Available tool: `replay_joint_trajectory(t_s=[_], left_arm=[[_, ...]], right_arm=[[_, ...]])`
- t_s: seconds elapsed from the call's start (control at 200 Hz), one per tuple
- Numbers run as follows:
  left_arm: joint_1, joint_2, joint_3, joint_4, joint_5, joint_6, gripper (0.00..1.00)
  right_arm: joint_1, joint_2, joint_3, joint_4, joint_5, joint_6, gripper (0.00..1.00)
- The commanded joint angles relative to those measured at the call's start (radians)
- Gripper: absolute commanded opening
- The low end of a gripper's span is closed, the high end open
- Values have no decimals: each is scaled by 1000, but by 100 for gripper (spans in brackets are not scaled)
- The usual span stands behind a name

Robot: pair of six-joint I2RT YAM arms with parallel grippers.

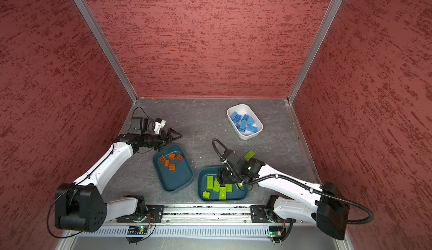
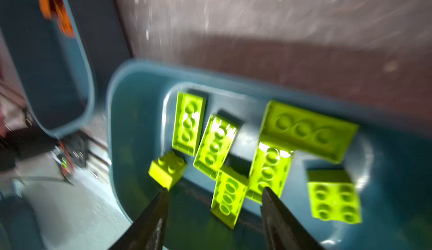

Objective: Sort the legos into containers by color
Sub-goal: 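Carry the lime-green brick into the lime-green tray and release, then move the right gripper back to the last lime-green brick and grasp it, then carry the lime-green brick into the lime-green tray and release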

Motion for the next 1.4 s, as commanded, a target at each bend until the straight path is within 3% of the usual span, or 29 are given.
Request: replay_joint_trajectory(t_s=[0.0, 0.165, 0.331, 0.641, 0.972, 1.242, 1.398], left_arm=[[-4, -14, -3, 10, 5, 0, 99], [0, -22, 8, -11, -1, 15, 100], [7, -29, 8, -28, -6, 27, 99], [21, -30, 5, -42, -6, 38, 99], [29, -26, -4, -36, -4, 41, 100], [31, -19, 2, -41, -3, 49, 99], [32, -17, 5, -43, -2, 51, 99]], right_arm=[[-150, -39, 55, -68, 91, -46, 66], [-368, 19, 89, -108, 181, -67, 70], [-533, 109, 61, -33, 177, -43, 76], [-603, 351, 58, 136, 165, -7, 77], [-603, 488, 73, 157, 239, -32, 62], [-593, 517, 87, 117, 314, -67, 36], [-584, 434, 100, 69, 317, -92, 25]])
